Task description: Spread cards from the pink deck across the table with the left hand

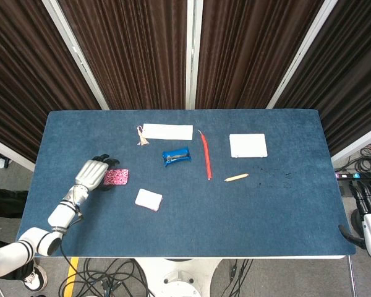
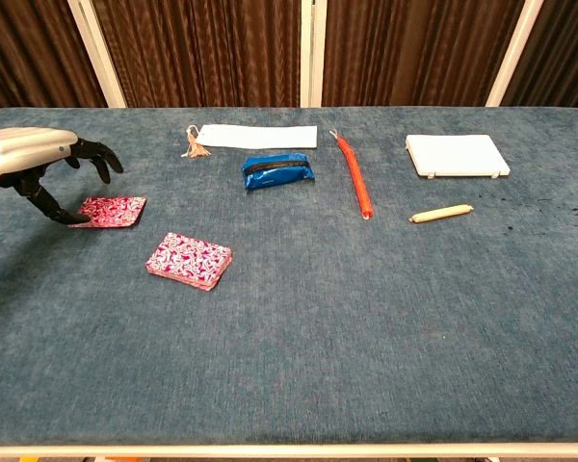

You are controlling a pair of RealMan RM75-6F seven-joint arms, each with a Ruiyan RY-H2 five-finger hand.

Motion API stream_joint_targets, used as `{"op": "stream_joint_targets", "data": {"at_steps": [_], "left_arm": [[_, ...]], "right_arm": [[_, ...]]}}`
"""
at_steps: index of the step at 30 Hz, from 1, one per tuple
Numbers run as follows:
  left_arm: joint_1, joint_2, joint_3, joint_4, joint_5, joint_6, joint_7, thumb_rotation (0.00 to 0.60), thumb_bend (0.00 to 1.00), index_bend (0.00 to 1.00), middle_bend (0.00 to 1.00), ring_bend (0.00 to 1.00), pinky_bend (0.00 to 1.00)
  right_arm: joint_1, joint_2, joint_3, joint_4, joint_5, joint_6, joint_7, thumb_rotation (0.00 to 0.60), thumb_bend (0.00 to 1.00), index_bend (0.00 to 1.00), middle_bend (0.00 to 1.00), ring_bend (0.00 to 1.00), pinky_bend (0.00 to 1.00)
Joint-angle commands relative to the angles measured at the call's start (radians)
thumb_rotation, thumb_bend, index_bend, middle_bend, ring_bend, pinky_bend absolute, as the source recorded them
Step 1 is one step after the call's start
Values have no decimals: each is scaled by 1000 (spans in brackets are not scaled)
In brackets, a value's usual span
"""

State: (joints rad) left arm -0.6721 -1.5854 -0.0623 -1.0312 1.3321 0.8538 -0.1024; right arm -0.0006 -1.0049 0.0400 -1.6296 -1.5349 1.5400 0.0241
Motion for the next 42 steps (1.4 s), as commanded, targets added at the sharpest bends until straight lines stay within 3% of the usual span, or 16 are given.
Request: {"op": "stream_joint_targets", "data": {"at_steps": [1,6,11,17,27,42], "left_arm": [[2,0,2,-1,7,5,-6,600,207,153,210,97,219],[3,20,-2,-41,32,32,-13,600,205,144,198,95,220],[-11,76,16,-161,99,59,11,600,205,166,226,95,220],[-27,111,46,-287,151,67,160,600,205,259,239,95,222],[-39,102,51,-426,112,32,330,600,205,230,242,95,221],[-54,2,16,-399,-10,4,452,600,204,230,243,95,221]], "right_arm": [[0,0,-1,3,-2,0,5,600,104,0,0,0,0],[1,1,-1,8,-2,-1,18,600,104,0,0,0,0],[2,-1,-1,14,-1,-5,27,600,105,0,0,0,0],[1,-2,-2,13,-8,1,32,600,105,0,0,0,0],[1,1,-4,18,-13,1,61,600,105,0,0,0,0],[0,-14,-7,43,-21,6,71,600,105,0,0,0,0]]}}
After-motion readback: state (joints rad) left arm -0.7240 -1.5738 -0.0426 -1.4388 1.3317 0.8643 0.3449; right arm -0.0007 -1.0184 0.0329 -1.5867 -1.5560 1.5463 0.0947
